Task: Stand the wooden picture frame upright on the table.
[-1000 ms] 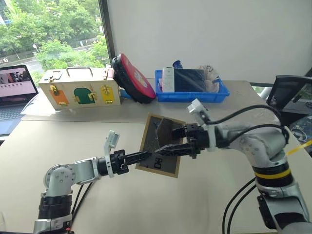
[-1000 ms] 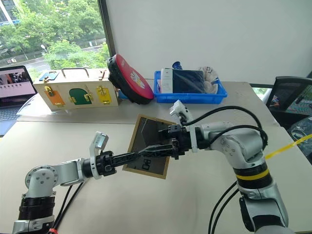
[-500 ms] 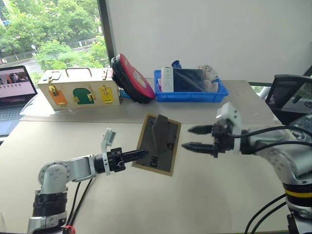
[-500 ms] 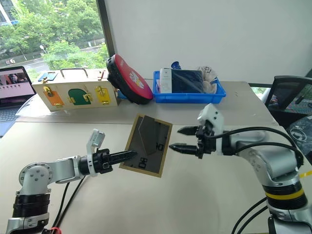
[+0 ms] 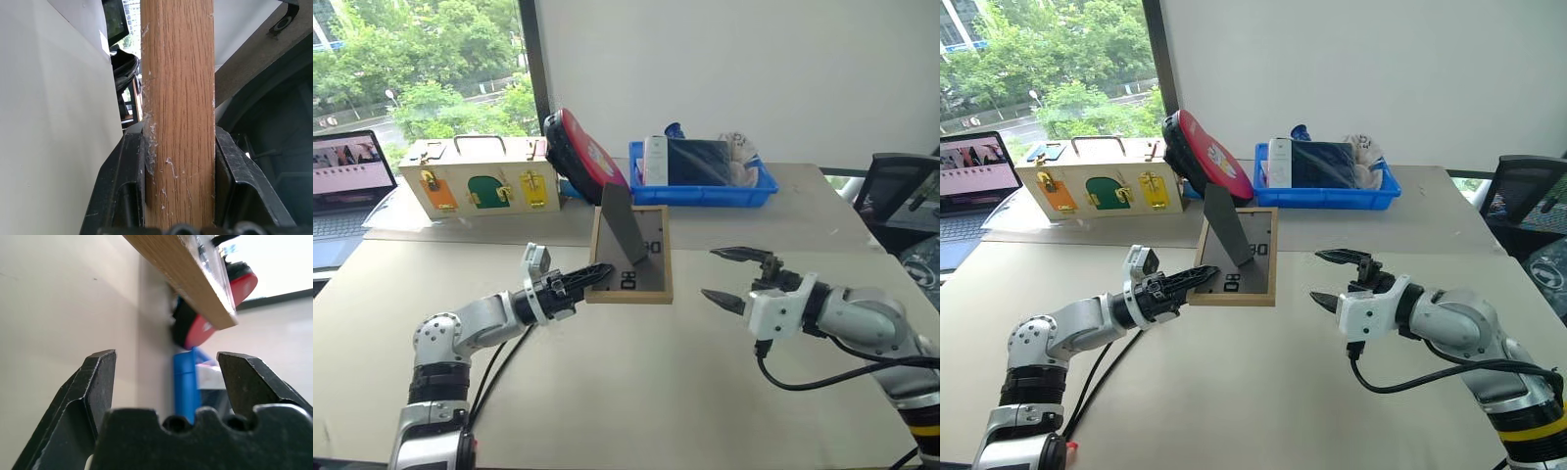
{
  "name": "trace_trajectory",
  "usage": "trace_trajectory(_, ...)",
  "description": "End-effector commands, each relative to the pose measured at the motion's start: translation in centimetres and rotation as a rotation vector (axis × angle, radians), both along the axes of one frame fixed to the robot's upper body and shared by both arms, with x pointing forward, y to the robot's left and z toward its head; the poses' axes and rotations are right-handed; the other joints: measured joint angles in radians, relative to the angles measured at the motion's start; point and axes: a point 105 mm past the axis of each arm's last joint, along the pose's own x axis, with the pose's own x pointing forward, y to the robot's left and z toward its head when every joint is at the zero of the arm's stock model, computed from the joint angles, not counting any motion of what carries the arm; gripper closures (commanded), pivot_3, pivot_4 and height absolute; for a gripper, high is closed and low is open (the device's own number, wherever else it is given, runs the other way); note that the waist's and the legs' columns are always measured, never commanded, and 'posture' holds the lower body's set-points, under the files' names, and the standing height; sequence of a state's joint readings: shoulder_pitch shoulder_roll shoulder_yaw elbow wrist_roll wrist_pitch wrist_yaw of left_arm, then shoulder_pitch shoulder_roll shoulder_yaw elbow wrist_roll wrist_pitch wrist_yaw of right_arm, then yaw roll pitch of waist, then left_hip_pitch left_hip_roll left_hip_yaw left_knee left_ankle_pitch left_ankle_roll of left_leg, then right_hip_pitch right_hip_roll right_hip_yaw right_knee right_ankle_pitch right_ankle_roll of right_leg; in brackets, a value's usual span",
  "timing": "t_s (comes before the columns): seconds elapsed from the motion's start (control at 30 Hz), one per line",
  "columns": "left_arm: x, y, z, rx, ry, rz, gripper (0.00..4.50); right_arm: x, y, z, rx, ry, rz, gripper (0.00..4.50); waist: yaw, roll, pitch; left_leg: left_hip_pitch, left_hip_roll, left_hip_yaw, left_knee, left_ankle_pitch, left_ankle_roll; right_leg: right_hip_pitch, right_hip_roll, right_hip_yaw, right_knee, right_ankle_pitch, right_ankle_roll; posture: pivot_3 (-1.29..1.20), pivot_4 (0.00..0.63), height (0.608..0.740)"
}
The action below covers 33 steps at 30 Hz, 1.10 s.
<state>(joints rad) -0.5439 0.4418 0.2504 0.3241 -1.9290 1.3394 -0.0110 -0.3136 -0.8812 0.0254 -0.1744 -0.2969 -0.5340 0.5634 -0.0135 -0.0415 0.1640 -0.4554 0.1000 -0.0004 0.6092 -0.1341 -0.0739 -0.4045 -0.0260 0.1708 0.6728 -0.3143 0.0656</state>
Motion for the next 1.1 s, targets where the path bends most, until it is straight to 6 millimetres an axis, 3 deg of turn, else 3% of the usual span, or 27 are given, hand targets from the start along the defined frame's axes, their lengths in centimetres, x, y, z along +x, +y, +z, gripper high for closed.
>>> trace_trajectory(0.03, -0.8, 0.0, 0.8, -0.045, -0.015, -0.083, 3.33, -0.4, 1.0, 1.5, -0.01, -0.178, 0.089, 0.68, -0.001, 0.0, 0.0, 0.0, 0.0, 0.0, 0.0, 0.0, 0.0, 0.0, 0.0, 0.0, 0.0, 0.0, 0.0, 0.0, 0.15, 0.719)
trace_trajectory(0.27, -1.4, -0.7, 1.0, -0.018, -0.009, -0.185, 3.33, 0.0, 3.7, 1.3, -0.016, -0.238, 0.206, 0.68, 0.0, 0.0, 0.0, 0.002, 0.0, 0.0, -0.001, 0.001, -0.002, 0.001, 0.0, 0.0, 0.002, 0.0, 0.0, 0.0, 0.15, 0.719)
trace_trajectory(0.6, -1.7, -1.3, 0.8, -0.001, -0.009, -0.225, 3.33, 0.6, 4.2, 1.1, -0.024, -0.244, 0.249, 0.68, 0.001, 0.0, 0.0, 0.002, 0.0, 0.0, -0.001, 0.002, -0.003, 0.001, 0.0, 0.0, 0.003, 0.0, -0.001, 0.0, 0.15, 0.719)
trace_trajectory(0.7, -1.9, -1.1, 0.4, 0.06, -0.019, -0.209, 3.33, 0.6, 4.1, 1.4, 0.0, -0.241, 0.25, 1.34, 0.0, 0.0, 0.0, 0.002, 0.0, 0.0, -0.001, 0.002, -0.003, 0.001, 0.0, 0.0, 0.004, 0.0, -0.001, 0.0, 0.15, 0.719)
trace_trajectory(0.87, -2.3, -1.1, 0.1, 0.088, -0.035, -0.212, 3.33, 0.4, 4.4, 1.8, 0.03, -0.253, 0.266, 3.12, 0.0, 0.0, 0.0, 0.003, 0.0, 0.0, -0.001, 0.002, -0.004, 0.001, 0.0, 0.0, 0.006, 0.0, -0.001, 0.0, 0.15, 0.719)
trace_trajectory(0.93, -2.6, -1.2, 0.2, 0.1, -0.057, -0.222, 3.33, 0.3, 4.7, 1.9, 0.038, -0.259, 0.273, 3.15, 0.0, 0.0, 0.0, 0.004, 0.0, 0.0, -0.001, 0.002, -0.004, 0.001, 0.0, 0.0, 0.006, 0.0, -0.001, 0.0, 0.15, 0.719)
trace_trajectory(1.0, -3.0, -1.3, 0.2, 0.129, -0.092, -0.236, 2.33, 0.2, 4.8, 2.1, 0.044, -0.263, 0.276, 3.15, 0.0, 0.0, 0.0, 0.004, 0.0, 0.0, 0.0, 0.003, -0.003, 0.001, 0.0, 0.0, 0.006, 0.0, -0.001, 0.0, 0.15, 0.719)
trace_trajectory(1.03, -3.2, -1.2, 0.4, 0.122, -0.102, -0.241, 2.14, 0.3, 4.8, 2.2, 0.049, -0.264, 0.272, 3.17, 0.0, 0.0, 0.0, 0.004, 0.0, 0.0, 0.0, 0.003, -0.003, 0.001, 0.0, 0.0, 0.006, 0.0, -0.001, 0.0, 0.15, 0.719)
trace_trajectory(1.1, -3.5, -0.6, 0.1, 0.183, -0.146, -0.227, 1.29, 0.7, 4.3, 2.5, 0.064, -0.257, 0.25, 3.27, -0.001, 0.0, 0.0, 0.004, 0.0, 0.0, -0.001, 0.003, -0.004, 0.002, 0.0, 0.0, 0.006, 0.0, -0.001, 0.0, 0.15, 0.719)
